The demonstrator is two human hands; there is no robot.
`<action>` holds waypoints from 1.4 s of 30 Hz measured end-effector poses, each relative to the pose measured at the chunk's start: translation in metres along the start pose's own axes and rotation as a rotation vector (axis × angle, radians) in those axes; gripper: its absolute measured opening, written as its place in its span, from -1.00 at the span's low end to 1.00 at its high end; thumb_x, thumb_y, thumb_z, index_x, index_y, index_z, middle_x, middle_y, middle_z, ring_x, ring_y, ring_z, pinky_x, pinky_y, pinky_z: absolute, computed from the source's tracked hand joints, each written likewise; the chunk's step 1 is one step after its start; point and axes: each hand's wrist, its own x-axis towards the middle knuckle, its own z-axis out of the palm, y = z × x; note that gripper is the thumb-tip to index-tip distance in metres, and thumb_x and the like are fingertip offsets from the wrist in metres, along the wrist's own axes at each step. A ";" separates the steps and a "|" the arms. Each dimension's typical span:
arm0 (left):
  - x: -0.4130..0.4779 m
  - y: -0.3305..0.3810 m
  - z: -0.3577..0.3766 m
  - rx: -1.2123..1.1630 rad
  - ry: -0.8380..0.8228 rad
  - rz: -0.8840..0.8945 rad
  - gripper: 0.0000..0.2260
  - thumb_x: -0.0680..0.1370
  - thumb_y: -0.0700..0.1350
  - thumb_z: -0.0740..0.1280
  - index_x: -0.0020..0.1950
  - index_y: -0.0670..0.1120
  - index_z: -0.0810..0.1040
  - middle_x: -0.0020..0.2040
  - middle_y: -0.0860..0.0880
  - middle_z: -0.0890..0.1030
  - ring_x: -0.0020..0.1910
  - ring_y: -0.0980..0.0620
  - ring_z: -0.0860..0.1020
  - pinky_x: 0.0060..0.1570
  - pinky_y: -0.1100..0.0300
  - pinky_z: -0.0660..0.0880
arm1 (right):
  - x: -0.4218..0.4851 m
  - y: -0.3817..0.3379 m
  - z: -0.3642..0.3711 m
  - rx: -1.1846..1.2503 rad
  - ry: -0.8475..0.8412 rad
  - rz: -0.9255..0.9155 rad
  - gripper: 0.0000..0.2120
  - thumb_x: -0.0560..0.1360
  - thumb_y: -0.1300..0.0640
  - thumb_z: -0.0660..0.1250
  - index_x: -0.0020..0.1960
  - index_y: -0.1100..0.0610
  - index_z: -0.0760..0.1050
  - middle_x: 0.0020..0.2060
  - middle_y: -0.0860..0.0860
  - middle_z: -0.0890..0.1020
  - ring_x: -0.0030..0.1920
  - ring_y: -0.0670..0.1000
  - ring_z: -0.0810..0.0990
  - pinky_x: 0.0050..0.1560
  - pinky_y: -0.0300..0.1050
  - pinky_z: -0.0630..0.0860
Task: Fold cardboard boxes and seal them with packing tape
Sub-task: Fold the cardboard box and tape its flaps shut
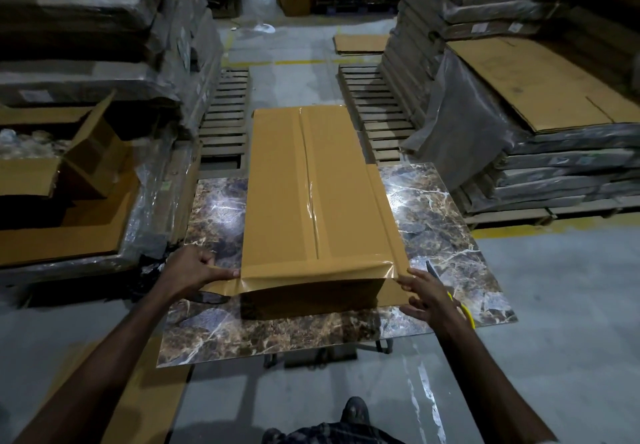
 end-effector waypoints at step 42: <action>-0.016 0.019 0.100 -0.483 0.011 -0.014 -0.48 0.25 0.44 0.51 -0.50 0.02 0.47 -0.53 0.04 0.47 -0.49 0.05 0.44 -0.33 0.16 0.34 | -0.064 0.061 0.193 -1.129 0.437 -1.310 -0.78 0.51 -0.07 0.43 0.10 -0.01 0.59 -0.01 -0.03 0.60 0.02 0.09 0.52 0.34 0.16 0.36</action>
